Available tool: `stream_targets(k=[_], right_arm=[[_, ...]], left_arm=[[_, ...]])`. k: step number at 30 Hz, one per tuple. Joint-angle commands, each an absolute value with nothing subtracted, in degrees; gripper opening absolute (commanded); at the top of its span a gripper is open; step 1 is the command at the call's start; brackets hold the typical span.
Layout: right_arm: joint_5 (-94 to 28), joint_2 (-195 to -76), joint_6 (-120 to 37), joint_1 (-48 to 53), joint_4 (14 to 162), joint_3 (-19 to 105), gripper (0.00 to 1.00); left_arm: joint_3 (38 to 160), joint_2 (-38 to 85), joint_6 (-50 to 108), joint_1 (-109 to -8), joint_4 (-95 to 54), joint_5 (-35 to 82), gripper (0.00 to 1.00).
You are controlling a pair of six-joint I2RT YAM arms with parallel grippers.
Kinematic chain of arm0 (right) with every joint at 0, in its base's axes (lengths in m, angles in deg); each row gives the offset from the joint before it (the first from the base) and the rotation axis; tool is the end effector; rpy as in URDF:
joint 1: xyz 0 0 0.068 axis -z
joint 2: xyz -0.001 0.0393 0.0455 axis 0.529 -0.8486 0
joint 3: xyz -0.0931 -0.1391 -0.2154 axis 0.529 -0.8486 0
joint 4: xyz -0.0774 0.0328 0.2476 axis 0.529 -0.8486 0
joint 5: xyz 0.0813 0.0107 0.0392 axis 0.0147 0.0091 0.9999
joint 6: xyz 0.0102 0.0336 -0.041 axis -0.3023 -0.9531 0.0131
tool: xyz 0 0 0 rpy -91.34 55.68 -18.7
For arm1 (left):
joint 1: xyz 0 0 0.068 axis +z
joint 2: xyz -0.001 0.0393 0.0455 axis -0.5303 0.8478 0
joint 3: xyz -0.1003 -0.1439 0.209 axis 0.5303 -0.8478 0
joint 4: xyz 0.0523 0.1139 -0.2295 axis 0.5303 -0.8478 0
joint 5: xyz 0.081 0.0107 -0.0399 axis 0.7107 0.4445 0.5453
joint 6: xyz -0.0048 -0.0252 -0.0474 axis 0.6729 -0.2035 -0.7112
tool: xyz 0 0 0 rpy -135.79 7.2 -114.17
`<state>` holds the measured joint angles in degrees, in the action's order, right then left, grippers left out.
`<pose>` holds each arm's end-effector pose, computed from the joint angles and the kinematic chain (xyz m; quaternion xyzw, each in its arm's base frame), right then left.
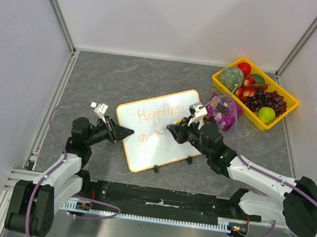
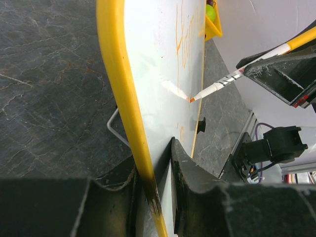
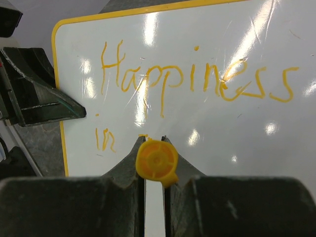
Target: Write a sentence on the whiteboard
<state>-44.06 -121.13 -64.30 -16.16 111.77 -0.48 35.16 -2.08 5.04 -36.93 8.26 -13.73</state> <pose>0.1742 0.1906 0.2462 -0.1058 0.7633 0.3796 0.5120 0.1676 -0.0399 0.1776 0.0485 0.7530 -0.4837 0.4434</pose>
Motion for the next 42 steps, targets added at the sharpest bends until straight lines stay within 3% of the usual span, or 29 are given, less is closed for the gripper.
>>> stream_targets(k=[1, 24, 35, 42], right_arm=[[-44.2, -121.1, -62.1, -15.8, 109.4, -2.9, 0.00], [-46.2, -120.5, -62.2, -15.8, 110.0, 6.3, 0.00], [-48.9, -126.0, -60.6, -15.8, 109.2, 5.6, 0.00], [-48.4, -121.7, -61.6, -15.7, 110.0, 3.6, 0.00]], left_arm=[[35.2, -1.8, 9.4, -37.4, 8.9, -13.7, 0.02], [35.3, -1.7, 9.3, -37.3, 8.9, -13.7, 0.02], [35.4, -1.6, 9.3, -37.4, 8.9, -13.8, 0.02], [35.4, -1.5, 9.4, -37.4, 8.9, -13.8, 0.02]])
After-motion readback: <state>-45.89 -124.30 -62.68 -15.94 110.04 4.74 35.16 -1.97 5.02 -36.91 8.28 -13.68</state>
